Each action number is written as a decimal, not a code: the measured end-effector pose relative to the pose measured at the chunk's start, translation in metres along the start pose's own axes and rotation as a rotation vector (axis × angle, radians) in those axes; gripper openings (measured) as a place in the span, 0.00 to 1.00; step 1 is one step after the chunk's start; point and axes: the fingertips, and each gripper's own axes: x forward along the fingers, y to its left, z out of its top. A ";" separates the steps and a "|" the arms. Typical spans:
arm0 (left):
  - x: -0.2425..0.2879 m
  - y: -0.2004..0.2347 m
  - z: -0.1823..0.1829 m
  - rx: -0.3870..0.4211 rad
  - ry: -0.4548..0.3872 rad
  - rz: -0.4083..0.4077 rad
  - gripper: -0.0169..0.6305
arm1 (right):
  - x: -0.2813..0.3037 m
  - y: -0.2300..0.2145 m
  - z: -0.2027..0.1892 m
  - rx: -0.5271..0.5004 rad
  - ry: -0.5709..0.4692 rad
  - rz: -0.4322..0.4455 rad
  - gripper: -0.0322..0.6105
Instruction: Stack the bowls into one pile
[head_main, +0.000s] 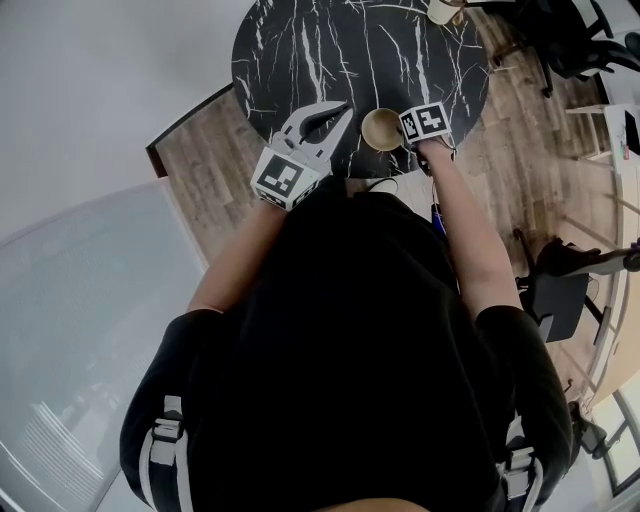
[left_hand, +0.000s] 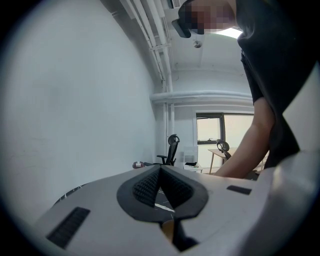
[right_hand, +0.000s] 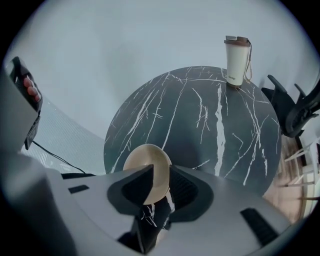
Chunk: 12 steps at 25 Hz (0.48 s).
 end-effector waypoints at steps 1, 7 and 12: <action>0.000 0.000 0.001 0.000 -0.002 0.001 0.03 | -0.003 0.000 0.002 0.000 -0.009 0.002 0.20; 0.001 -0.002 0.003 0.002 0.005 -0.003 0.03 | -0.044 0.002 0.029 -0.052 -0.171 0.009 0.19; 0.003 -0.003 0.007 0.001 0.001 -0.008 0.03 | -0.095 0.012 0.050 -0.119 -0.316 0.004 0.13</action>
